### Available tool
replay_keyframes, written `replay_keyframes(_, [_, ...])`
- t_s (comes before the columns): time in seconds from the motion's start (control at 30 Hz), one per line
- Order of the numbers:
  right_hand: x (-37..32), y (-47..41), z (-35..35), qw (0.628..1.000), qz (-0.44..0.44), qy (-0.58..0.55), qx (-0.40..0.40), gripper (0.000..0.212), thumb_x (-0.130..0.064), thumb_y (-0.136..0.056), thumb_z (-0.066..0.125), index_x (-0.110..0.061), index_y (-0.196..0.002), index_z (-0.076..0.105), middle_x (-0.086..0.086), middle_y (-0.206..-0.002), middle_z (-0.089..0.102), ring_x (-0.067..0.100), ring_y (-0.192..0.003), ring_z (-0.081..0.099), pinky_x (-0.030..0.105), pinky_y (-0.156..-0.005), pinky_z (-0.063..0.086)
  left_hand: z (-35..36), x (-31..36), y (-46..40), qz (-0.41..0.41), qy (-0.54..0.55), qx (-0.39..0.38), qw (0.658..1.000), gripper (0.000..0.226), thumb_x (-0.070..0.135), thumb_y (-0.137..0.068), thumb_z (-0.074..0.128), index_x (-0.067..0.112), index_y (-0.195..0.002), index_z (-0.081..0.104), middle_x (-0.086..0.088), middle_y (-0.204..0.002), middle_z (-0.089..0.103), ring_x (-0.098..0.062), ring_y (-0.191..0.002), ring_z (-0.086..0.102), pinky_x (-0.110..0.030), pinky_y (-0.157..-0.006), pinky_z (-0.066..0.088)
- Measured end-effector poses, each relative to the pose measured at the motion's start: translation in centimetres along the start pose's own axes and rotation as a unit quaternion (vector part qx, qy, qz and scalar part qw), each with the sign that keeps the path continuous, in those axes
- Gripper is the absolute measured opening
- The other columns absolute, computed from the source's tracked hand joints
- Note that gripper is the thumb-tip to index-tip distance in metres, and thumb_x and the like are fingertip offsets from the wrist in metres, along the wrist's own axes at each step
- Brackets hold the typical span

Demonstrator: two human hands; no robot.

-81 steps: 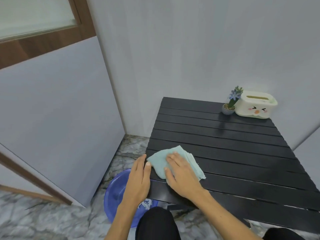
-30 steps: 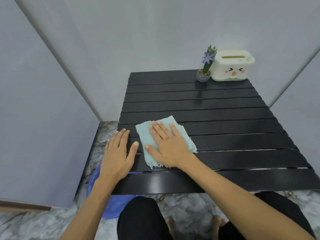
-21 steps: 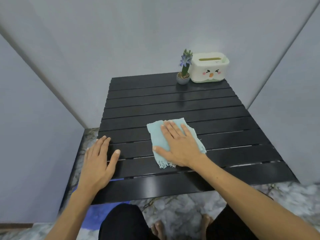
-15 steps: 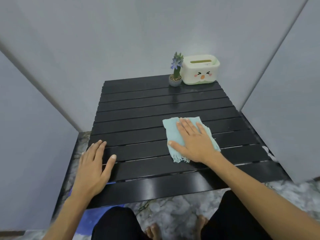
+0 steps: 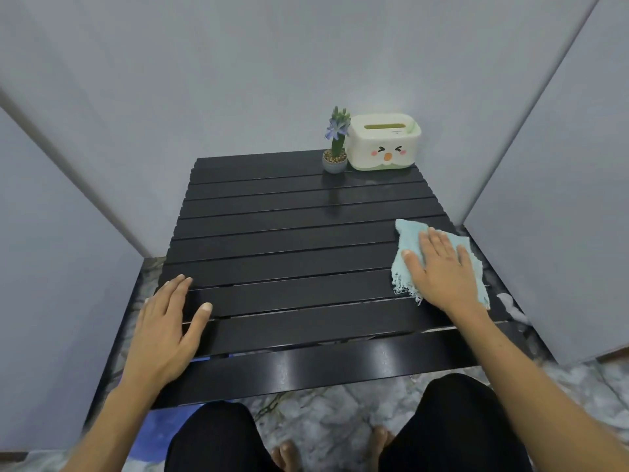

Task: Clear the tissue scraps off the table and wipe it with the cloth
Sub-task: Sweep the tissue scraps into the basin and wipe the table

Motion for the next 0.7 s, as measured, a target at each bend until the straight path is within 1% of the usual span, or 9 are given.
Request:
replay_keyframes(0.17, [-0.5,-0.1,-0.4,0.997,0.012,-0.052,0.061,0.050,-0.032,-0.104,0.027,-0.007,-0.147,0.036,0.012,-0.157,0.031,0.024,-0.147,0.021,0.048,-0.116,0.012,-0.2,0.0,0.0,-0.006,-0.003,0.004,1.000,0.074,0.064,-0.092,0.027,0.015,-0.146,0.041,-0.004,-0.154,0.039,-0.024,-0.141,0.034,-0.049,-0.116,0.027])
replay_keyframes(0.27, [-0.5,0.5,-0.6,0.994,-0.005,-0.091,0.065,0.049,-0.031,-0.104,0.029,-0.001,-0.139,0.046,0.018,-0.148,0.043,0.031,-0.140,0.034,0.051,-0.114,0.019,-0.4,-0.1,0.1,-0.008,-0.001,0.010,1.000,0.074,0.063,-0.092,0.028,0.014,-0.145,0.042,-0.005,-0.153,0.040,-0.025,-0.140,0.035,-0.047,-0.115,0.028])
replay_keyframes(0.33, [-0.2,0.9,-1.2,0.989,0.006,-0.126,0.073,0.050,-0.036,-0.102,0.029,-0.001,-0.127,0.054,0.019,-0.132,0.057,0.037,-0.123,0.047,0.053,-0.104,0.031,-0.6,-0.1,0.1,-0.009,0.008,0.015,1.000,0.074,0.063,-0.092,0.029,0.013,-0.145,0.043,-0.005,-0.152,0.041,-0.024,-0.140,0.036,-0.046,-0.115,0.028])
replay_keyframes(0.4, [0.5,1.5,-2.6,0.980,0.039,-0.164,0.103,0.051,-0.043,-0.101,0.027,-0.006,-0.108,0.061,0.019,-0.100,0.065,0.040,-0.100,0.053,0.050,-0.086,0.041,-0.7,-0.2,0.1,-0.011,0.017,0.019,1.000,0.073,0.062,-0.093,0.029,0.013,-0.145,0.043,-0.005,-0.152,0.041,-0.024,-0.139,0.036,-0.046,-0.115,0.028])
replay_keyframes(0.43, [0.7,1.8,-3.3,0.974,0.043,-0.185,0.119,0.050,-0.046,-0.100,0.026,-0.010,-0.091,0.060,0.016,-0.081,0.062,0.039,-0.087,0.054,0.046,-0.076,0.042,-0.7,-0.2,0.1,-0.012,0.020,0.021,1.000,0.073,0.062,-0.093,0.029,0.013,-0.145,0.042,-0.005,-0.152,0.041,-0.024,-0.139,0.036,-0.045,-0.115,0.029])
replay_keyframes(0.47, [0.7,2.2,-3.9,0.970,0.038,-0.207,0.125,0.050,-0.047,-0.100,0.026,-0.013,-0.074,0.052,0.011,-0.068,0.056,0.035,-0.074,0.054,0.042,-0.067,0.040,-0.7,-0.3,0.2,-0.013,0.022,0.022,0.999,0.072,0.062,-0.093,0.029,0.013,-0.145,0.042,-0.004,-0.152,0.041,-0.023,-0.139,0.035,-0.045,-0.115,0.028])
replay_keyframes(0.5, [0.7,2.6,-4.2,0.965,0.028,-0.230,0.122,0.051,-0.047,-0.100,0.028,-0.013,-0.066,0.044,0.008,-0.061,0.052,0.030,-0.065,0.051,0.040,-0.062,0.037,-0.6,-0.3,0.2,-0.013,0.025,0.024,0.999,0.072,0.062,-0.093,0.029,0.014,-0.146,0.042,-0.004,-0.152,0.040,-0.022,-0.139,0.035,-0.044,-0.115,0.028])
replay_keyframes(0.57, [0.7,3.1,-4.2,0.956,0.029,-0.276,0.097,0.054,-0.047,-0.103,0.032,-0.011,-0.063,0.038,0.005,-0.060,0.051,0.025,-0.061,0.049,0.039,-0.059,0.038,-0.6,-0.5,0.2,-0.017,0.029,0.026,0.999,0.072,0.062,-0.093,0.029,0.015,-0.146,0.041,-0.003,-0.152,0.040,-0.021,-0.140,0.034,-0.042,-0.116,0.027])
replay_keyframes(0.7, [-1.5,4.1,-4.0,0.944,0.007,-0.324,0.062,0.055,-0.046,-0.102,0.033,-0.008,-0.063,0.041,0.004,-0.060,0.049,0.022,-0.060,0.047,0.037,-0.059,0.039,-0.7,-0.6,0.3,-0.023,0.041,0.031,0.998,0.072,0.062,-0.093,0.029,0.015,-0.146,0.041,-0.002,-0.153,0.039,-0.020,-0.140,0.033,-0.038,-0.116,0.025])
Point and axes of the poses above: each hand's wrist, its own y-axis away from the middle knuckle, its own z-axis out of the palm, x = y × z, the point moved 10 cm from there along -y, towards the middle knuckle
